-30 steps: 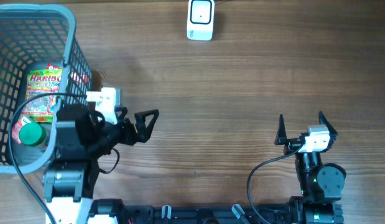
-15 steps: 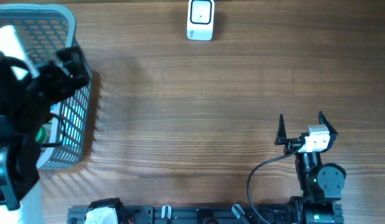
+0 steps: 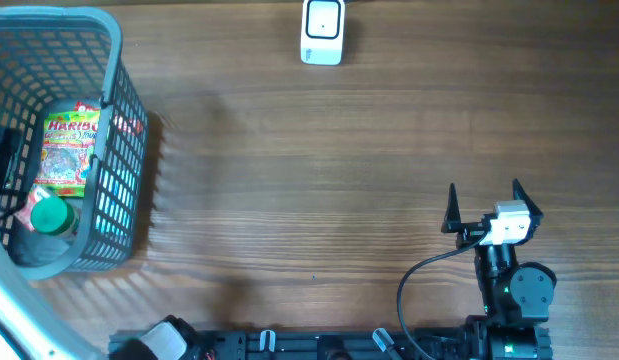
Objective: Scan the item barcode
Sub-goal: 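Move the left gripper over the grey basket and lower into it, then grasp the green-lidded jar in the basket with the left gripper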
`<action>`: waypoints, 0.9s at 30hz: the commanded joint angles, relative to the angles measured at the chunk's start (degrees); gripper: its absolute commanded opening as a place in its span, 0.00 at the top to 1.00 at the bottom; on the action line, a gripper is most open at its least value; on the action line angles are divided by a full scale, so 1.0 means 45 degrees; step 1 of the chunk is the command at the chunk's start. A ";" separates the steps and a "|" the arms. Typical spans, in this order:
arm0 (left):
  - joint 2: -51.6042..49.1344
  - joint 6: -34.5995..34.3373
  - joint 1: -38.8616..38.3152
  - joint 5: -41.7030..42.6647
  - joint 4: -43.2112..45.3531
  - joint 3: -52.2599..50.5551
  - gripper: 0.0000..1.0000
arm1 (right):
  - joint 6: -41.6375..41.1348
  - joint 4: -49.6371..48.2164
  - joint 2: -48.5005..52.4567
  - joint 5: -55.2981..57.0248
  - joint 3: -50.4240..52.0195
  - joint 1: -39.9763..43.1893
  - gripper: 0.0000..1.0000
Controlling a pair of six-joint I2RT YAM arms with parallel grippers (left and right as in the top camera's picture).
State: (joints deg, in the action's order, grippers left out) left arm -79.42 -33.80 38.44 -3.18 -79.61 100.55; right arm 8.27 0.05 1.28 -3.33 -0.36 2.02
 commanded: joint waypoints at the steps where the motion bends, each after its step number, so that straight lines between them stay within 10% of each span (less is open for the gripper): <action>1: -0.1326 -0.0656 0.0073 -0.0787 -0.0427 0.0121 0.00 | 0.0165 -0.0029 -0.0034 0.0165 0.0010 -0.0078 0.00; 14: -0.3978 -0.2531 0.0568 -0.2317 0.0612 -0.2555 0.00 | 0.0160 -0.0029 -0.0034 0.0160 0.0015 -0.0078 0.00; 19: -0.3978 0.2123 0.0690 -0.2346 0.2613 -0.4211 0.00 | 0.0160 -0.0029 -0.0034 0.0165 0.0010 -0.0078 0.00; 27: -0.3997 0.5163 0.0690 -0.0816 0.3526 -0.4299 0.00 | 0.0170 -0.0029 -0.0034 0.0165 0.0010 -0.0078 0.00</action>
State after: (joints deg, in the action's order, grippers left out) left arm -97.12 -17.34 41.39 -8.45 -64.01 81.52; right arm 8.27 0.05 1.28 -3.33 -0.36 2.02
